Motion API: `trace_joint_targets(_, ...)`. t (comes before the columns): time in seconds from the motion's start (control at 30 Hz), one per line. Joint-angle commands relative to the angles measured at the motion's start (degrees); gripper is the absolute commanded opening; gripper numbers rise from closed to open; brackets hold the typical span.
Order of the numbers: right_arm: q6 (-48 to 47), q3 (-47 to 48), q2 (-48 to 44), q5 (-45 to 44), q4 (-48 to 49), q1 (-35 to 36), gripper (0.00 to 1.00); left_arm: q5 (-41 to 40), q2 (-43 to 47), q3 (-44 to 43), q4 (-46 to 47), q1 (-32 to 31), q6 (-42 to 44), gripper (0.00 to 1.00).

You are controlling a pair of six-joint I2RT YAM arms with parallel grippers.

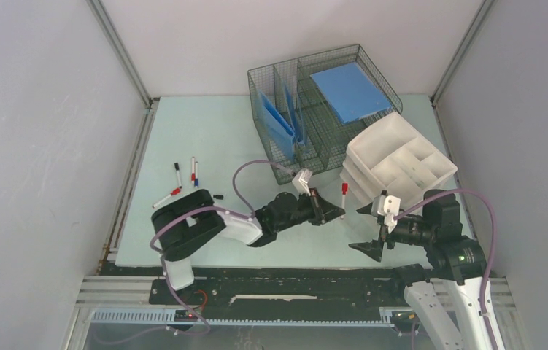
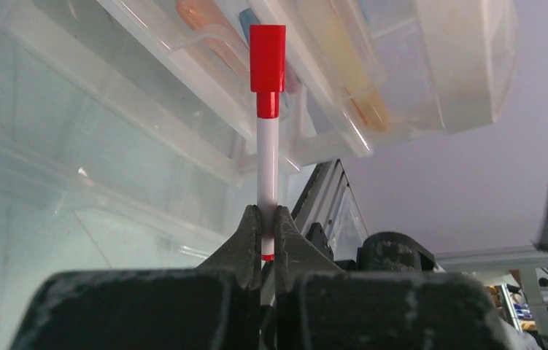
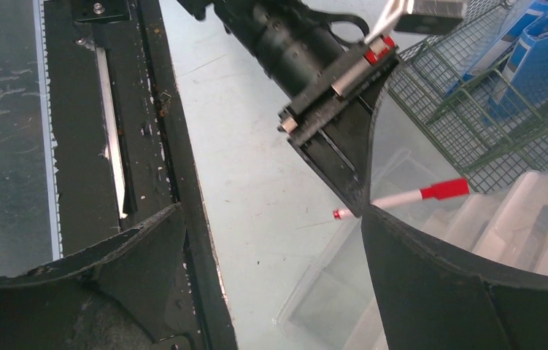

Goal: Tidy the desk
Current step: Pick up the stationery from the center of the board, then place the stationery in the drawer.

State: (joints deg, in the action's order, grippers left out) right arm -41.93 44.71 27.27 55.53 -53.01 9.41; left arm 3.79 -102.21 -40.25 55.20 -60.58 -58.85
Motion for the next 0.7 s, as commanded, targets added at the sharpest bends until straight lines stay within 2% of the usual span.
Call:
trace_joint_targets(0.0, -0.69, -0.07, -0.73, 0.39, 0.38, -0.18, 0.96, -3.03, -4.61, -5.72, 2.88, -0.83, -2.28, 0.0)
trace_joint_targets(0.27, -0.78, -0.08, -1.01, 0.29, 0.37, -0.22, 0.96, -3.62, -9.83, -12.67, -2.39, -1.21, -2.34, 0.12)
trace_joint_targets(0.53, -0.78, -0.09, -0.99, 0.36, 0.33, -0.36, 0.96, -6.35, -10.35, -14.89, -8.45, -1.33, -1.79, 0.45)
trace_joint_targets(0.67, -0.87, -0.07, -1.05, 0.24, 0.29, -0.44, 0.97, -6.97, -7.77, -13.79, -9.06, -1.38, 0.04, 0.5)
